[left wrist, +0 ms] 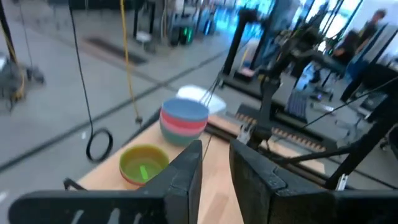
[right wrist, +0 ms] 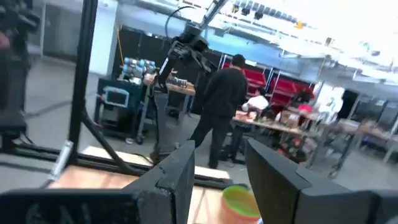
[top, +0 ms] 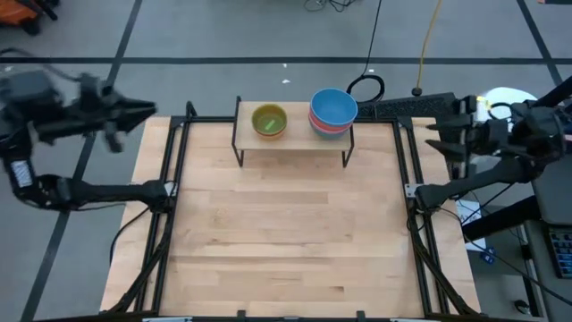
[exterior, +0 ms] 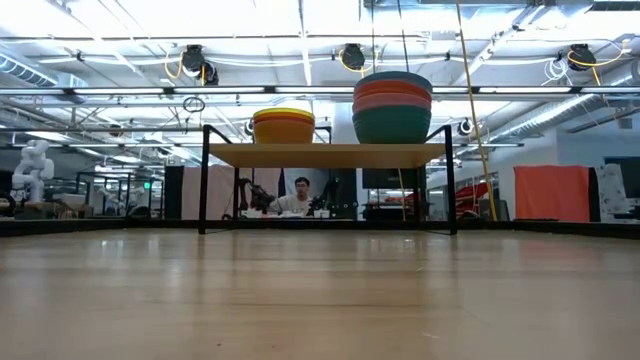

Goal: Place and stack bowls onto a shelf
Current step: Return to Home Position

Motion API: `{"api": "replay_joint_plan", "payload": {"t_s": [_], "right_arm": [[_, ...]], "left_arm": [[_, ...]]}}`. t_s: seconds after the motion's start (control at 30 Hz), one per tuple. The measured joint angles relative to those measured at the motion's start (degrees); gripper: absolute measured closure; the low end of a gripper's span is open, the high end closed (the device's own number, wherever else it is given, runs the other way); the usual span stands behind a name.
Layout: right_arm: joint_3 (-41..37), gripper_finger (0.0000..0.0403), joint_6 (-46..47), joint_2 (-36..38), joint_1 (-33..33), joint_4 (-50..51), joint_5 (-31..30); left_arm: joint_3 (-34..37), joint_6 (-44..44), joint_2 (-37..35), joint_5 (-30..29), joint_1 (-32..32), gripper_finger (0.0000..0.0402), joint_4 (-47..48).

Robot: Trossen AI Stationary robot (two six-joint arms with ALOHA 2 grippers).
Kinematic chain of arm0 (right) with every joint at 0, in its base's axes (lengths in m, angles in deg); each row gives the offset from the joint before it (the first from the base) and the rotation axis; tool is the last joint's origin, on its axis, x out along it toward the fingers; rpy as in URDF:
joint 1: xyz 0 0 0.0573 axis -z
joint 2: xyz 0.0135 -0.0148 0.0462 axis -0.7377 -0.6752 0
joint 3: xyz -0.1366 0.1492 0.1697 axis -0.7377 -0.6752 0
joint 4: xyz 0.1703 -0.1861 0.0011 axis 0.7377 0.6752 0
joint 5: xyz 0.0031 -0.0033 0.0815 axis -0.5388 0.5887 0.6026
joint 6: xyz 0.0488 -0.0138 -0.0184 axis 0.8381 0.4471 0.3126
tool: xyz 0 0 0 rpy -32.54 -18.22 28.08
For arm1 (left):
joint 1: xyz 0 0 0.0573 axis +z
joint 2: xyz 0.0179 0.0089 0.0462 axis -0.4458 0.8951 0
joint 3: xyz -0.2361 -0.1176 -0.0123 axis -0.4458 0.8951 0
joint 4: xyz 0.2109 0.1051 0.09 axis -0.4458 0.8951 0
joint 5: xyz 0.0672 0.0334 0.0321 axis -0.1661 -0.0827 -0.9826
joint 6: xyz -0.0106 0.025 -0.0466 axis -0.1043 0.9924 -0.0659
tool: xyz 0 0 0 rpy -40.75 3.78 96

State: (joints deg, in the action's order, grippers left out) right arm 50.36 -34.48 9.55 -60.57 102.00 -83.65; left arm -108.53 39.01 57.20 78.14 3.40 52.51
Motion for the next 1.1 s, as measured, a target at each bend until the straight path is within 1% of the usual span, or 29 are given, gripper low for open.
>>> {"api": "replay_joint_plan", "payload": {"t_s": [0.27,0.4,0.7,0.83,0.93,1.1], "right_arm": [[0.0,0.0268,11.0,6.7,0.0,5.2,-1.3],[0.0,0.0268,11.6,9.3,0.0,7.7,-1.3],[0.0,0.0268,13.4,13.1,0.0,11.6,-1.5],[0.0,0.0268,16.5,14.4,0.0,15.3,-4.0],[0.0,0.0268,18.8,15.0,0.0,17.4,-4.7],[0.0,0.0268,18.9,15.9,0.0,18.6,-4.5]], "left_arm": [[0.0,1.2,-9.5,0.0,0.0,0.0316,1.9],[0.0,-0.8,-13.6,-1.2,0.0,0.0316,4.9],[0.0,-0.4,-20.2,-3.5,1.5,0.0316,14.4],[0.0,-0.4,-22.4,-4.4,2.3,0.0316,18.3],[0.0,-0.5,-24.3,-4.6,3.1,0.0316,19.8],[0.0,0.7,-27.9,-4.6,4.5,0.0316,19.7]]}}
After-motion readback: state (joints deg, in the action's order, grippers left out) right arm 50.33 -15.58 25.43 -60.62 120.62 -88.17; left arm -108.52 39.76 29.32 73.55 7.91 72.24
